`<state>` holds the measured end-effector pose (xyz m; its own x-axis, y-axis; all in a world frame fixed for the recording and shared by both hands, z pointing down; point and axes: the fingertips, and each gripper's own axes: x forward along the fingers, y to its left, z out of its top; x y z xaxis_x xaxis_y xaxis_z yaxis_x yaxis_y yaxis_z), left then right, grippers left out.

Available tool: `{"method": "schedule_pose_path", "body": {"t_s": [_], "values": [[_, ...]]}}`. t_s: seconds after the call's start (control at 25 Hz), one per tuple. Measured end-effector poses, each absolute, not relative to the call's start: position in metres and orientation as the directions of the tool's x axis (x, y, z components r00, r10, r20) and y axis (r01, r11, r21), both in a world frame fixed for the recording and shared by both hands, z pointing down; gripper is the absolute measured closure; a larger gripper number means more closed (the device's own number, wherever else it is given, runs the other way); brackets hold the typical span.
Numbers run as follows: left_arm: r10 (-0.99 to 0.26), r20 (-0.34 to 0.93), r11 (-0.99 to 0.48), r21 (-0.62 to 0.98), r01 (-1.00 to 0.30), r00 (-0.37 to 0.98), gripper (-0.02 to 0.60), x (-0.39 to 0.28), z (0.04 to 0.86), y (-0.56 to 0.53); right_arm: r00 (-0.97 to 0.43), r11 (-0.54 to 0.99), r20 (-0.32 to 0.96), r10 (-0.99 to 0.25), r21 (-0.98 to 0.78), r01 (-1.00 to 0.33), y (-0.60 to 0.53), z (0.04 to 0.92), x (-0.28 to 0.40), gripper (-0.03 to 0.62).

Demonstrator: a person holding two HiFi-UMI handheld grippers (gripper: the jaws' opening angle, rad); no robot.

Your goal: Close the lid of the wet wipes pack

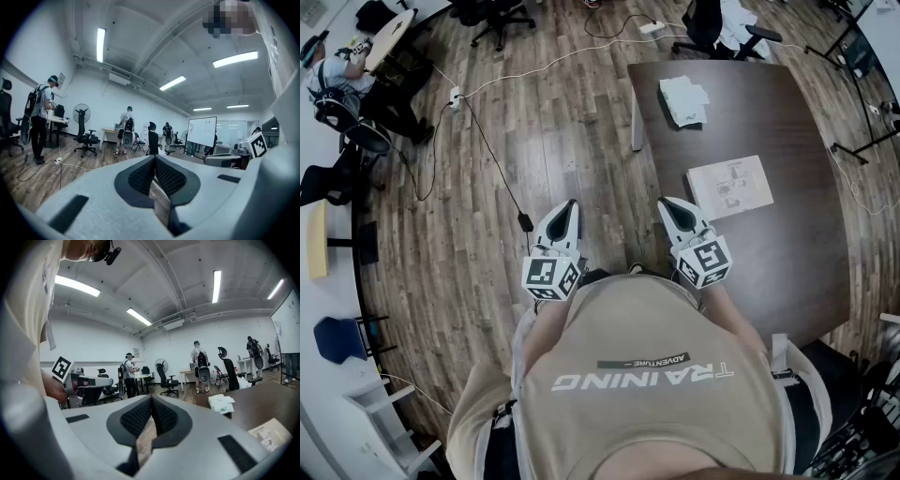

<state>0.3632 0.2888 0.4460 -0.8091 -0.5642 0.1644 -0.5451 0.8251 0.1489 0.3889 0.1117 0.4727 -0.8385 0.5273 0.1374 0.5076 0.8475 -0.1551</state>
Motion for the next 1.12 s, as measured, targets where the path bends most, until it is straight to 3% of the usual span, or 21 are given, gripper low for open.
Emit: {"method": "schedule_pose_path", "body": {"t_s": [0.48,0.68,0.92,1.12], "values": [[-0.54,0.216,0.841,0.183,-0.51,-0.813,0.571,0.34,0.467,0.285,-0.835,0.842,0.144,0.531,-0.203,0.5,0.102,0.483,0.366,0.58],[-0.523,0.235,0.852,0.176,-0.493,-0.82,0.571,0.326,0.474,0.294,-0.844,0.862,0.205,0.495,-0.239,0.447,0.098,0.502,0.351,0.58],[-0.553,0.26,0.831,0.233,-0.505,-0.792,0.571,0.296,0.499,0.297,-0.828,0.876,0.288,0.481,-0.208,0.436,0.1,0.519,0.33,0.58],[-0.602,0.201,0.797,0.22,-0.563,-0.773,0.571,0.244,0.493,0.307,-0.841,0.89,0.293,0.456,-0.162,0.426,0.124,0.504,0.284,0.58]]}}
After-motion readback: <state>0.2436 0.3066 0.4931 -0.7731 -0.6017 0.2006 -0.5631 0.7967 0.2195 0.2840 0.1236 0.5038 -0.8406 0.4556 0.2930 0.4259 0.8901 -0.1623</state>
